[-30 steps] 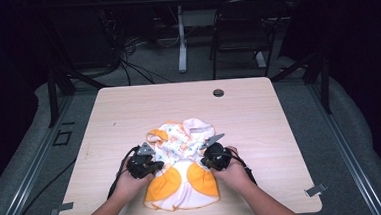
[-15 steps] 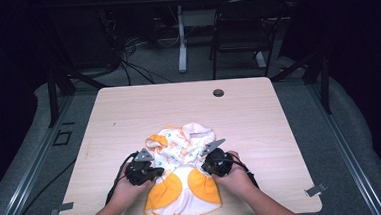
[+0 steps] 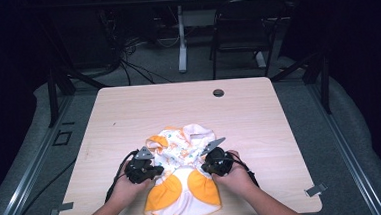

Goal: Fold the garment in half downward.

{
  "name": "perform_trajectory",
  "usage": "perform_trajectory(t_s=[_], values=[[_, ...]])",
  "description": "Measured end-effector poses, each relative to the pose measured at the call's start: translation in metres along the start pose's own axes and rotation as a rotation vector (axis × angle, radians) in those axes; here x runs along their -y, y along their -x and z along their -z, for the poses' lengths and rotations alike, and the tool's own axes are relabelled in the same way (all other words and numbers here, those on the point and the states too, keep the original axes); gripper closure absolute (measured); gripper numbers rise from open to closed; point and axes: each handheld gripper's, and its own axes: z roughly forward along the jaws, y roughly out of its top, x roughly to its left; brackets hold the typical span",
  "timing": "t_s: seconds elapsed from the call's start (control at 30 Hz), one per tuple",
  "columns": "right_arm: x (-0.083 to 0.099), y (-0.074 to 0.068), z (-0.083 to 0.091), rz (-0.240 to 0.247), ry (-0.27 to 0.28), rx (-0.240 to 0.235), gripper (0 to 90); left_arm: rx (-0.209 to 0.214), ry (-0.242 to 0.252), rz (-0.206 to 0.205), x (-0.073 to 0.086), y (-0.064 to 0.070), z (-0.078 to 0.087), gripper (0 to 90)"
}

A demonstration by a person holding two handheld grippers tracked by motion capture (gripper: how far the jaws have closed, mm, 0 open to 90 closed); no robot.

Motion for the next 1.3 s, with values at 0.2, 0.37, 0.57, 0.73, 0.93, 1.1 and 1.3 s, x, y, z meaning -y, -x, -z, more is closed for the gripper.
perform_trajectory(t_s=[0.2,0.37,0.57,0.73,0.93,1.1,1.3], values=[[-0.022,0.011,0.009,0.003,0.020,0.019,87.1,-0.015,0.034,0.007,-0.028,-0.017,0.006,86.7],[-0.042,0.027,0.014,-0.013,0.037,0.038,87.4,-0.034,0.029,0.015,-0.046,-0.028,0.001,86.6],[-0.062,0.050,0.010,-0.059,0.057,0.067,87.8,-0.061,0.021,0.012,-0.064,-0.043,-0.006,86.9],[-0.071,0.064,0.003,-0.087,0.073,0.096,88.6,-0.044,0.025,0.031,-0.076,-0.053,-0.012,88.6],[-0.075,0.077,-0.012,-0.148,0.071,0.130,89.0,-0.055,0.034,0.054,-0.084,-0.063,-0.020,89.1],[-0.072,0.086,-0.021,-0.169,0.052,0.159,87.4,-0.084,0.021,0.073,-0.085,-0.071,-0.026,87.9],[-0.075,0.091,-0.026,-0.189,0.062,0.170,82.4,-0.109,0.010,0.090,-0.082,-0.080,-0.032,83.0]])
